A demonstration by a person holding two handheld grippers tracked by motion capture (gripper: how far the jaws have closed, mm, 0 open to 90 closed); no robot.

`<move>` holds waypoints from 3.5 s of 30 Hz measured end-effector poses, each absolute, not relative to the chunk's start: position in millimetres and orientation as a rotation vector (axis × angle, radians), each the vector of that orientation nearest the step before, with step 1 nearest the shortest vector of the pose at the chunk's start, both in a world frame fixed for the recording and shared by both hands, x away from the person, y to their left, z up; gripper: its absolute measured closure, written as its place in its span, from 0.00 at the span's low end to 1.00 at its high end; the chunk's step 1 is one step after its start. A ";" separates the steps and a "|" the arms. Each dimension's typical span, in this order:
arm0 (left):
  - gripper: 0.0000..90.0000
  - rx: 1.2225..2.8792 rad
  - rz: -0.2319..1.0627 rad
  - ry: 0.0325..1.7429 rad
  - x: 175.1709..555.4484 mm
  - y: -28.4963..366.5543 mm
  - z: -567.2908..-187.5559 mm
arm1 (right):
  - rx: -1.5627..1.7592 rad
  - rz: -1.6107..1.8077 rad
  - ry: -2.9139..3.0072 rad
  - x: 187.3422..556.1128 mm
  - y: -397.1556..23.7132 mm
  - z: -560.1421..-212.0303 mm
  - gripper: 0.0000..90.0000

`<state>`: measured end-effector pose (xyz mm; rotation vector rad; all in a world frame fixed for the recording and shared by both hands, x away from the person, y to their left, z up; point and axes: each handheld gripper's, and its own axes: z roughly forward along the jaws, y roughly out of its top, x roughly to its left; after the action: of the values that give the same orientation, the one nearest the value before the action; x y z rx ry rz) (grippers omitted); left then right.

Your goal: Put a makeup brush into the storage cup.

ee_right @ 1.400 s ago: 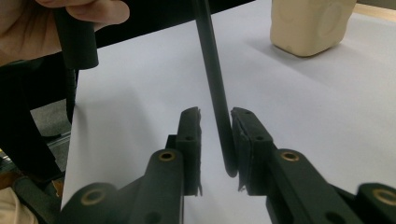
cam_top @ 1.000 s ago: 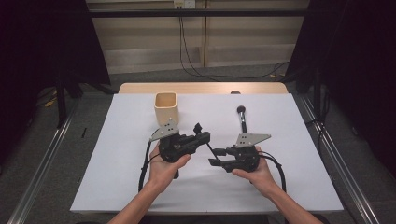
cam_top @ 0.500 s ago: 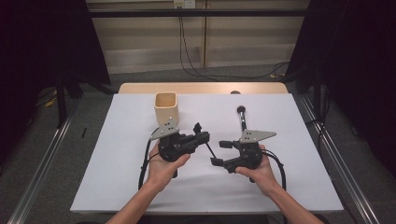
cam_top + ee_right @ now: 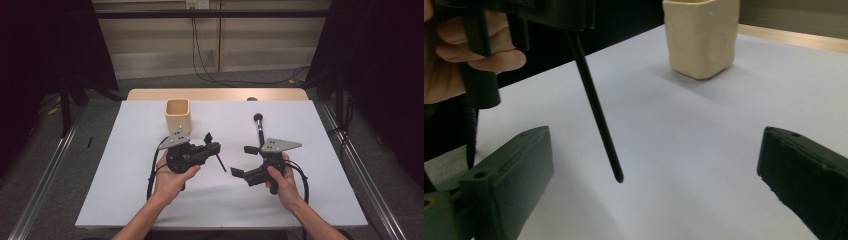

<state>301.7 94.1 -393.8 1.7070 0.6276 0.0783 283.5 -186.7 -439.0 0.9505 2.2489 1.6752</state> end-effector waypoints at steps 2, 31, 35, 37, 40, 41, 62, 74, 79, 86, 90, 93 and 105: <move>0.95 1.714 0.086 0.635 301.9 97.1 -392.4 | 0.969 1.633 2.225 282.9 -186.8 -439.9 0.03; 0.95 1.793 0.137 0.723 314.5 150.1 -378.2 | 1.053 1.598 2.005 257.2 -223.5 -446.3 0.03; 0.95 1.802 0.150 0.740 317.5 157.9 -376.4 | 1.076 1.579 1.979 252.2 -229.2 -450.2 0.03; 0.95 1.795 0.153 0.752 319.6 164.1 -374.7 | 1.082 1.581 1.976 249.9 -232.5 -449.8 0.03; 0.95 1.801 0.172 0.767 322.1 172.8 -371.3 | 1.084 1.565 1.964 244.1 -237.5 -447.9 0.01; 0.95 1.804 0.179 0.771 323.1 175.6 -370.0 | 1.082 1.556 1.966 241.9 -239.1 -447.7 0.00; 0.95 1.805 0.235 0.849 350.3 213.7 -343.8 | 1.156 1.483 1.873 228.2 -269.5 -452.8 0.00; 0.95 1.765 0.273 0.891 374.7 218.4 -327.1 | 1.142 1.512 1.873 227.8 -271.7 -453.4 0.00; 0.95 1.750 0.310 0.893 382.5 216.6 -318.9 | 1.136 1.494 1.872 228.0 -274.4 -453.4 0.00; 0.95 1.752 0.333 0.901 393.9 210.5 -315.3 | 1.136 1.488 1.869 227.8 -275.2 -452.9 0.00; 0.95 1.753 0.350 0.907 399.7 207.8 -311.9 | 1.130 1.492 1.874 228.3 -275.7 -452.9 0.00; 0.95 1.737 0.364 0.913 404.6 206.1 -307.3 | 1.122 1.490 1.880 228.8 -275.8 -453.3 0.00; 0.95 1.698 0.412 0.886 419.7 193.5 -297.4 | 1.130 1.490 1.880 228.5 -275.9 -453.5 0.00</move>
<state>419.7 193.5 -297.4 1.6979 0.8862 0.4123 228.5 -275.9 -453.5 1.1305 1.8803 1.4896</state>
